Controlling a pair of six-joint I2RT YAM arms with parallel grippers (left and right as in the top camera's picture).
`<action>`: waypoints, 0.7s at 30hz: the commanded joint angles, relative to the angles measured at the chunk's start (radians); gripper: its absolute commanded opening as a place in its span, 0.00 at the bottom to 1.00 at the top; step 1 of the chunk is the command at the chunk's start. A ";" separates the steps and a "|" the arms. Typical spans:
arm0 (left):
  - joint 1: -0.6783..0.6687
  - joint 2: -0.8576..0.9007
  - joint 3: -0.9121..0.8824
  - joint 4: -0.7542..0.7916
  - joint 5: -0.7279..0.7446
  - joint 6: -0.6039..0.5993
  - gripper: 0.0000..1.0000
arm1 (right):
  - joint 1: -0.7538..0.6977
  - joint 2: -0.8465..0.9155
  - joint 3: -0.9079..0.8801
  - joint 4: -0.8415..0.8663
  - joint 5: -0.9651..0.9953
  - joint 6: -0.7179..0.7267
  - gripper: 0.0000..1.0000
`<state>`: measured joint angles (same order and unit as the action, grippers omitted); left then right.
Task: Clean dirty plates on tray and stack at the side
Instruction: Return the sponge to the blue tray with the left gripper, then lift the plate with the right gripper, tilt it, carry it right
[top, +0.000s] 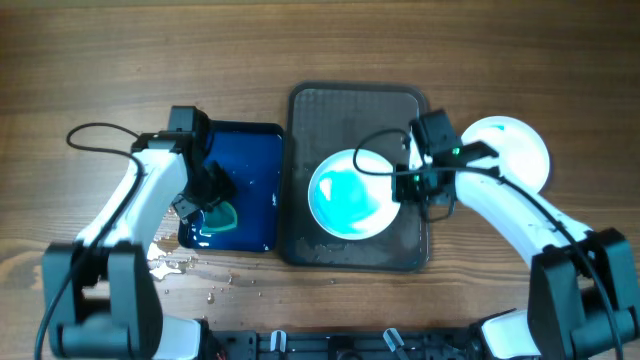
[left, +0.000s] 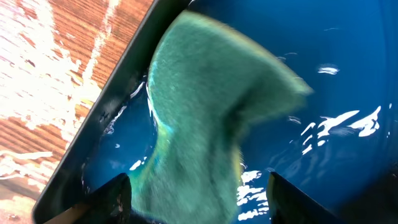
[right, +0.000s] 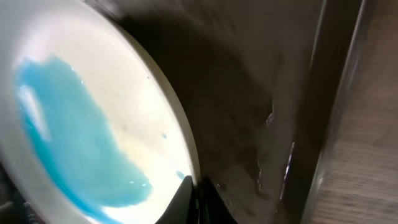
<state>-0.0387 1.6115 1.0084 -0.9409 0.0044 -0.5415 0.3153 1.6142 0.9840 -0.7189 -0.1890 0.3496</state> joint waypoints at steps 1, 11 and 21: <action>0.005 -0.147 0.086 -0.030 0.060 0.014 0.78 | 0.032 -0.039 0.208 -0.120 0.073 -0.144 0.04; 0.005 -0.529 0.143 -0.050 0.126 0.014 1.00 | 0.375 0.002 0.380 0.119 0.370 -0.143 0.04; 0.005 -0.619 0.142 -0.052 0.126 0.014 1.00 | 0.620 0.121 0.379 0.330 0.858 -0.151 0.04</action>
<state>-0.0387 0.9909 1.1385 -0.9924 0.1184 -0.5350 0.8875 1.7599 1.3487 -0.4133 0.4381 0.2104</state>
